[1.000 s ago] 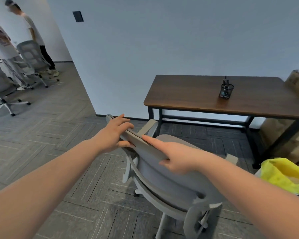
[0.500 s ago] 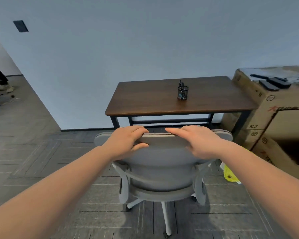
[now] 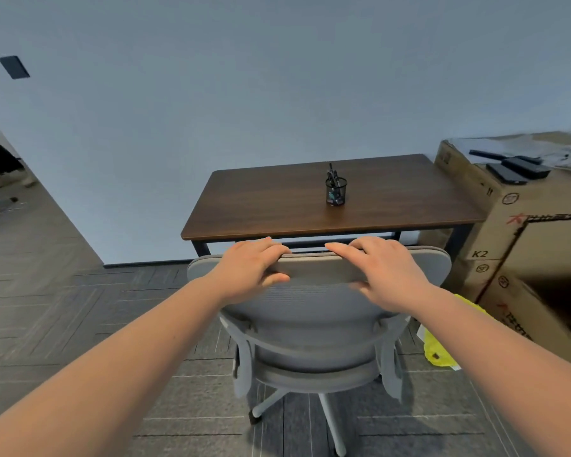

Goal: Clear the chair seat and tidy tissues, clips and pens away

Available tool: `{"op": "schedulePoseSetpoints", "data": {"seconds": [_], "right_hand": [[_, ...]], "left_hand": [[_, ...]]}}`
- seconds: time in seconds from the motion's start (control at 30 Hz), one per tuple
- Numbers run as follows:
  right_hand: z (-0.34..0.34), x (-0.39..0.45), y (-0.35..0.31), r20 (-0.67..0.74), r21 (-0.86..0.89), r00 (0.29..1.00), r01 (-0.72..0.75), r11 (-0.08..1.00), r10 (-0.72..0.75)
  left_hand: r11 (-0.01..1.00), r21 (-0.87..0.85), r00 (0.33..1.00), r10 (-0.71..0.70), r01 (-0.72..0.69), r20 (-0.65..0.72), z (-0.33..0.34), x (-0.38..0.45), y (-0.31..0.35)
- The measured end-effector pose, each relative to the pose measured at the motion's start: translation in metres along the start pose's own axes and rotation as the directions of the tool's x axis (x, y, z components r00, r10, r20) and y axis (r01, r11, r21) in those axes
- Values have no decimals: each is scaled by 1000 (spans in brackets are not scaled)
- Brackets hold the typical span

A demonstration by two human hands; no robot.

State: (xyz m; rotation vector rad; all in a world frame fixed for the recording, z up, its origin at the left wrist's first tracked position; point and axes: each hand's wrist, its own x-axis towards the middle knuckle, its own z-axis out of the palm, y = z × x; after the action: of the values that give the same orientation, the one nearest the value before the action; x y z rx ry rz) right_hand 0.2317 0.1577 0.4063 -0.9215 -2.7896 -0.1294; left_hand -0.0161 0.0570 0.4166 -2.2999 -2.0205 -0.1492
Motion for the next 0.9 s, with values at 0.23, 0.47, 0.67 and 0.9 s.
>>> {"op": "schedulePoseSetpoints", "data": {"seconds": [0.23,0.47,0.67,0.9], "right_hand": [[3,16,38,28,-23,998,-58,998,58],[5,38,77,49,-36,997,-59,998,61],[4,46,96,73,-30,996,-50,998,52],[1,43,94,91,-11,995,-48,999,49]], "left_hand": [[1000,2,999,-32,31,29,9,48,5],[998,-18,998,-63,63,-16,12,87,12],[997,-1,997,-76,76,7,11,104,16],[994,-8,994,-107,107,-14,12,99,22]]}}
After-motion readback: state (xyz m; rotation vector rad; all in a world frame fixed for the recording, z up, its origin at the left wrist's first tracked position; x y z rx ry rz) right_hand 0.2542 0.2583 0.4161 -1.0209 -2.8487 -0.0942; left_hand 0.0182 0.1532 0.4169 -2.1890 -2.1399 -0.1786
